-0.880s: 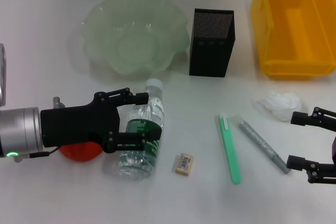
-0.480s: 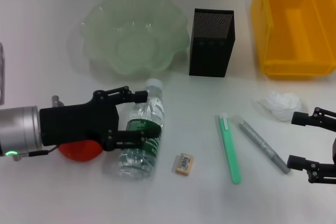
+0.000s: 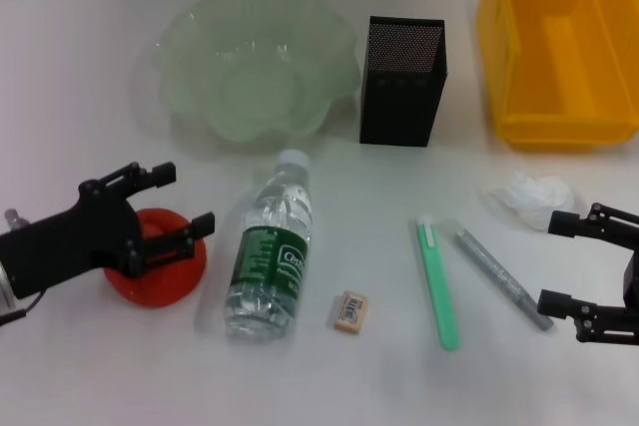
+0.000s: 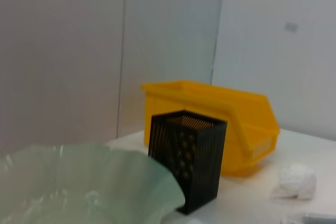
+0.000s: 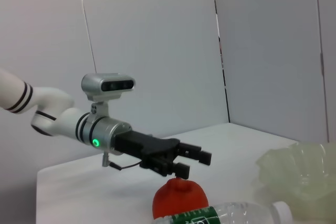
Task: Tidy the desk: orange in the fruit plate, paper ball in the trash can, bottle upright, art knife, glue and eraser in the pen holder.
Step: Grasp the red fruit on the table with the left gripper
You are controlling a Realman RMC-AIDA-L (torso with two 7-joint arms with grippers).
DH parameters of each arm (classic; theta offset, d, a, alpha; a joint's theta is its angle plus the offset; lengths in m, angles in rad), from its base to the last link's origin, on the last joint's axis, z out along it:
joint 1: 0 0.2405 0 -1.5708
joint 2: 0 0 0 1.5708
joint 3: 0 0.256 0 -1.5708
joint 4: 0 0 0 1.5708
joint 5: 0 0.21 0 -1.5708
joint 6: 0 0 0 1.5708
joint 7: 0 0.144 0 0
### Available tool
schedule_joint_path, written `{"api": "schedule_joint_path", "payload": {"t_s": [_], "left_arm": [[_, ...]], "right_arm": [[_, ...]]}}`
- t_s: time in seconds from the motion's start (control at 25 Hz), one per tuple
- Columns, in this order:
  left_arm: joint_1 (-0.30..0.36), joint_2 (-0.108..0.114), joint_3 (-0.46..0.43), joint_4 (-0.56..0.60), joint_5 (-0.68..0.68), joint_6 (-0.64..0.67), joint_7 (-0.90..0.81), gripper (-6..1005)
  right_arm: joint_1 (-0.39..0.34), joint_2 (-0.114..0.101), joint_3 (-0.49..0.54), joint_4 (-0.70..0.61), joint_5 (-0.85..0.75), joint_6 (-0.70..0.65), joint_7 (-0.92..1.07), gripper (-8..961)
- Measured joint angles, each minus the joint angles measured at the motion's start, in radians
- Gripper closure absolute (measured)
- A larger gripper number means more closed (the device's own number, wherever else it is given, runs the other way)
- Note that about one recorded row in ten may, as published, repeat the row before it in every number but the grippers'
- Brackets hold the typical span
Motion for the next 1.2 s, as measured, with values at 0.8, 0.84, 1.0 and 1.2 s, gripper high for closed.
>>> {"api": "schedule_joint_path", "payload": {"t_s": [0.8,0.84,1.0,1.2], "left_arm": [[0.057,-0.008,0.0,-0.031,0.031,-0.101,0.102,394],[0.054,-0.008,-0.002,-0.041,0.029,-0.11,0.116,440],[0.052,-0.008,-0.002,-0.043,0.024,-0.116,0.119,503],[0.058,-0.008,-0.002,-0.043,-0.021,-0.105,0.119,582]], "right_arm": [[0.013,0.001,-0.001,0.018,-0.001,0.002,0.0,110],[0.013,0.001,-0.001,0.02,-0.001,0.002,0.0,111],[0.012,0.001,0.0,0.02,0.001,-0.002,0.0,111],[0.008,0.001,0.004,0.02,0.002,0.0,0.0,111]]}}
